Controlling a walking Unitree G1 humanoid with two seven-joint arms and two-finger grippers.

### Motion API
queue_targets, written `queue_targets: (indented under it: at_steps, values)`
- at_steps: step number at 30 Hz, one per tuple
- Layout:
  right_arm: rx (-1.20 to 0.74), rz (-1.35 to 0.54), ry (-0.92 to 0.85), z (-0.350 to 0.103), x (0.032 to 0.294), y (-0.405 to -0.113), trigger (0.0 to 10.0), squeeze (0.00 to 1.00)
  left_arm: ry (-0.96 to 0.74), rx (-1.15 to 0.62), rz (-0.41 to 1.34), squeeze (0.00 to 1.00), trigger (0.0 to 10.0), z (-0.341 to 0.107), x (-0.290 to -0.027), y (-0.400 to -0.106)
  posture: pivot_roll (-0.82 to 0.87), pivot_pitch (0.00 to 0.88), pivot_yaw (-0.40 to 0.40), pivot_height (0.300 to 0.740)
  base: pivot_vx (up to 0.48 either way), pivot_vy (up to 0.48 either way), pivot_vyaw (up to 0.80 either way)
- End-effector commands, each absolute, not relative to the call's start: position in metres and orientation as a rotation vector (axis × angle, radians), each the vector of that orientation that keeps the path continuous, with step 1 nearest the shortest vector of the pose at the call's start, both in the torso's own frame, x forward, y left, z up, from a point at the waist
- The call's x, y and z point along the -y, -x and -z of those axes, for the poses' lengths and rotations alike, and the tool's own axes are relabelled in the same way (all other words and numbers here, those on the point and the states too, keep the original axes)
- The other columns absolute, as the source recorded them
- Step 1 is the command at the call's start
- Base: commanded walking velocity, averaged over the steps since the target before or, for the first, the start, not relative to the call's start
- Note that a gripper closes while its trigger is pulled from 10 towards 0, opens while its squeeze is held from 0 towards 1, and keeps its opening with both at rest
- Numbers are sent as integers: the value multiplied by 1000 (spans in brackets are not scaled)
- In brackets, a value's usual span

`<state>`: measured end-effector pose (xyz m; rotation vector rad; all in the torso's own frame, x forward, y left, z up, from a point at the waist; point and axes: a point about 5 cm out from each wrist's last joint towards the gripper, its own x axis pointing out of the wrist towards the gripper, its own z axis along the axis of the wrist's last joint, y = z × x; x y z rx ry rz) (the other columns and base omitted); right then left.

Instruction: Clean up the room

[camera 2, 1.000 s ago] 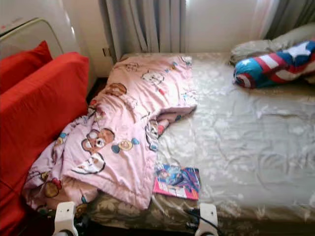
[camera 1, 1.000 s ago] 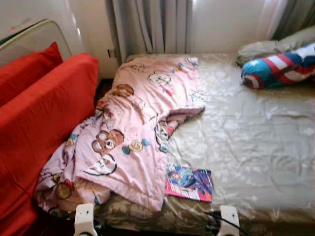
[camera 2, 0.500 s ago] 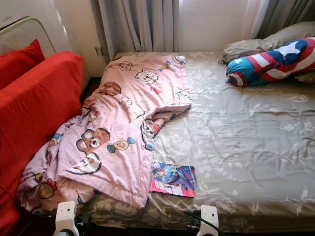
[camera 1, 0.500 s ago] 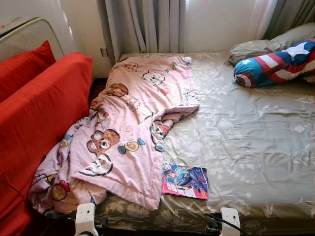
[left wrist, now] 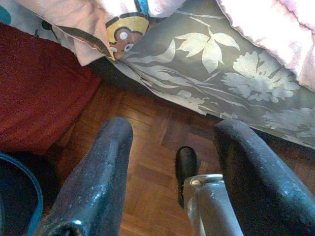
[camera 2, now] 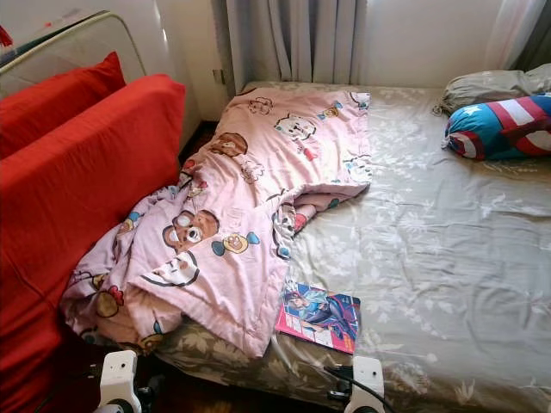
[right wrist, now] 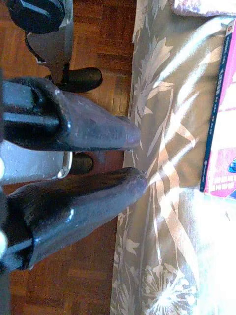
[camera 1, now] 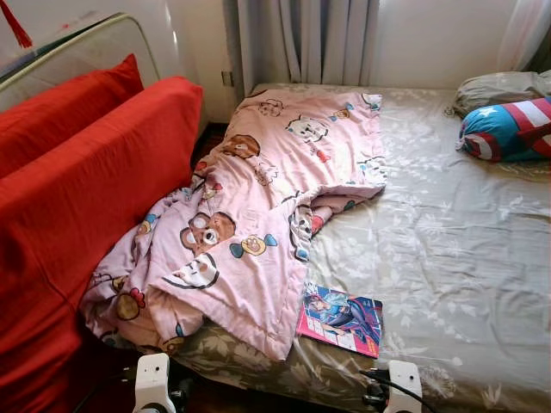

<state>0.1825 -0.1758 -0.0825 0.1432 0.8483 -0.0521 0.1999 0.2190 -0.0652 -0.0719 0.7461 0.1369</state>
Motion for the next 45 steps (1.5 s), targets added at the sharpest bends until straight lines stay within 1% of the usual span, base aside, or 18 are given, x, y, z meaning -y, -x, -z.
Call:
queue_targets:
  at_steps: [1,31,45]
  values:
    - [-861,49,-145,84,174,-179,10000,0,74,-764,-143,0,10000,67,-220,-196,19,62,36,740,0,0,0]
    - [-853,48,-147,83,179,-182,10000,0,104,-781,-151,0,10000,71,-216,-193,18,44,12,740,0,0,0]
    - [-853,42,-145,83,178,-182,10000,0,96,-797,-146,0,10000,72,-218,-189,15,28,16,740,256,0,0]
